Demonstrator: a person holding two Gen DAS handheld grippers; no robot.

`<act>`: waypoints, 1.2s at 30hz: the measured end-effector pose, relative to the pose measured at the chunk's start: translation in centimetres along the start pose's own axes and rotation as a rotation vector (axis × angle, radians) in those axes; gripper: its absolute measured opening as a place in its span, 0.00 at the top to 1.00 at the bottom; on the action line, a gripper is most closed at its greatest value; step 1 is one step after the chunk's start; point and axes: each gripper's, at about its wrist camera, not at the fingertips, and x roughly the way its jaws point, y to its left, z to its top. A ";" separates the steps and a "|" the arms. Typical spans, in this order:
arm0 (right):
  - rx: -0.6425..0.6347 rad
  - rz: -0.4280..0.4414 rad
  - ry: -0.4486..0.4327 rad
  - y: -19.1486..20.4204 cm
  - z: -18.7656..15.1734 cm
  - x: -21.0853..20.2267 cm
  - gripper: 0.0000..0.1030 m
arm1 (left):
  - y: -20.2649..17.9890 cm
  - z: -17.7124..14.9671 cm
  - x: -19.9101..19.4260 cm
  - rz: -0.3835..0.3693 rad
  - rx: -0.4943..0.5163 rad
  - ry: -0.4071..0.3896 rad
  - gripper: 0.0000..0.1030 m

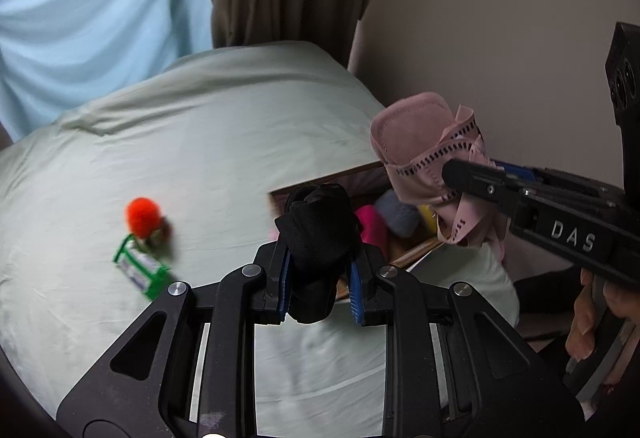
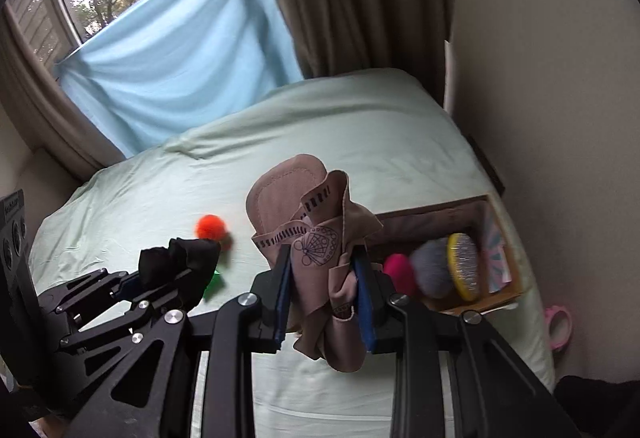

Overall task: Organize soft objects
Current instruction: 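Carry the black sock and pink fabric over the box with both tools, then open both tools to drop the sock and fabric into the box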

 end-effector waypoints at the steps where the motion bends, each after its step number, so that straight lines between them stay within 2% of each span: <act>1: 0.000 -0.004 0.008 -0.8 0.1 0.3 0.75 | -0.8 0.3 0.9 -0.002 -0.007 0.007 0.81; 6: 0.016 -0.027 0.068 -5.1 1.0 2.7 0.75 | -3.5 1.4 5.4 -0.002 -0.044 0.049 0.81; 11: 0.024 -0.042 0.135 -8.3 1.8 6.0 0.75 | -4.7 2.1 11.3 0.018 -0.089 0.125 0.81; 18: 0.040 -0.056 0.245 -11.2 2.3 11.3 0.75 | -4.0 1.9 18.2 0.036 -0.154 0.233 0.81; 23: 0.053 -0.039 0.337 -12.4 1.9 15.5 0.75 | -3.2 0.9 23.0 0.050 -0.199 0.353 0.81; 28: 0.077 -0.025 0.406 -13.3 1.8 18.3 0.75 | -3.2 0.4 25.1 0.073 -0.178 0.412 0.81; 32: 0.109 -0.014 0.450 -14.1 2.1 19.5 0.72 | -3.5 0.6 25.0 0.097 -0.157 0.392 0.79; 33: 0.118 -0.002 0.471 -14.3 2.2 19.9 0.67 | -3.6 0.7 24.9 0.113 -0.146 0.388 0.63; 34: 0.122 0.003 0.479 -14.4 2.3 20.1 0.54 | -3.9 0.8 24.8 0.132 -0.129 0.389 0.23; 35: 0.128 0.007 0.478 -14.7 2.5 20.2 0.45 | -4.2 0.7 24.7 0.163 -0.104 0.392 0.03; 36: 0.140 0.018 0.463 -14.9 2.6 20.1 0.25 | -4.4 0.6 24.4 0.176 -0.085 0.379 0.01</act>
